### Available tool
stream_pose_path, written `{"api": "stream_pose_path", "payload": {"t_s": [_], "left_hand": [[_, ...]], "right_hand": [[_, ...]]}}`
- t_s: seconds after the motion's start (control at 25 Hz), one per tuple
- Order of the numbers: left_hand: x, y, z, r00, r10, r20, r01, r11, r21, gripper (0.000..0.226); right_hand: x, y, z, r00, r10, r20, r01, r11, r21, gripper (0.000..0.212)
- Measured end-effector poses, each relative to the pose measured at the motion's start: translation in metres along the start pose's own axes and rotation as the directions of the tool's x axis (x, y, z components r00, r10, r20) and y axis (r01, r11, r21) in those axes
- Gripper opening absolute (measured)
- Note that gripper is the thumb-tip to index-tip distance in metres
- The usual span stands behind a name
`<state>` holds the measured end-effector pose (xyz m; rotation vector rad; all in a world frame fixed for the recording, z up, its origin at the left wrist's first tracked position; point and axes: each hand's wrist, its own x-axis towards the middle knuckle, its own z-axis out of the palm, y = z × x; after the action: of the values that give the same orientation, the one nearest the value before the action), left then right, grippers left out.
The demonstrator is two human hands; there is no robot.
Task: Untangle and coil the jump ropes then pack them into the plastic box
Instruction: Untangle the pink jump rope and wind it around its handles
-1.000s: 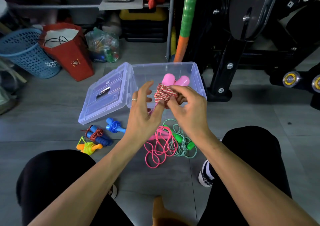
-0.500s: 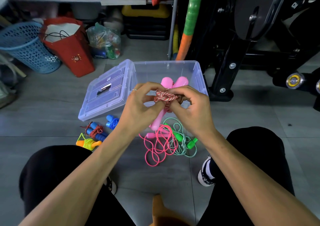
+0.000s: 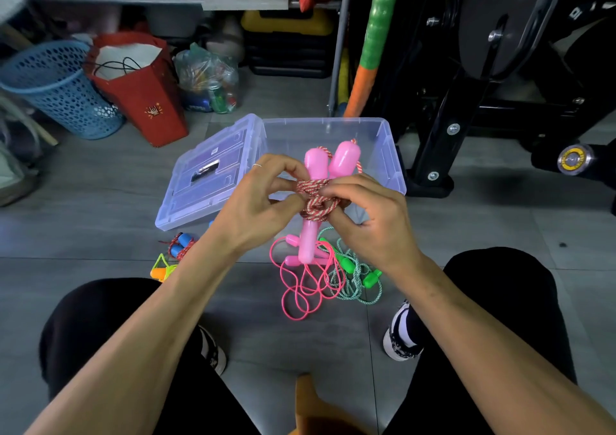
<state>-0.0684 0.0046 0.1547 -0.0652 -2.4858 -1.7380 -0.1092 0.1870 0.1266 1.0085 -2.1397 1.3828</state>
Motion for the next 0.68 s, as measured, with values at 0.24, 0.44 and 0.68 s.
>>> {"api": "stream_pose_path", "payload": {"t_s": [0.24,0.44,0.68], "left_hand": [[0.002,-0.007,0.009,0.982,0.186,-0.016,-0.179,0.963,0.201,0.035],[0.003,-0.007,0.011,0.998,0.065,0.024,-0.069,0.951,0.3,0.024],[0.0,-0.022,0.008,0.98,0.073,0.188,-0.157,0.861,0.485,0.013]], "right_hand": [[-0.002,0.004,0.001,0.999,0.03,0.021,-0.03,0.999,-0.035,0.017],[-0.003,0.004,0.002,0.995,0.085,0.051,-0.085,0.996,0.008,0.018],[0.007,0.001,-0.002,0.814,0.555,0.168,-0.569,0.709,0.417,0.023]]}}
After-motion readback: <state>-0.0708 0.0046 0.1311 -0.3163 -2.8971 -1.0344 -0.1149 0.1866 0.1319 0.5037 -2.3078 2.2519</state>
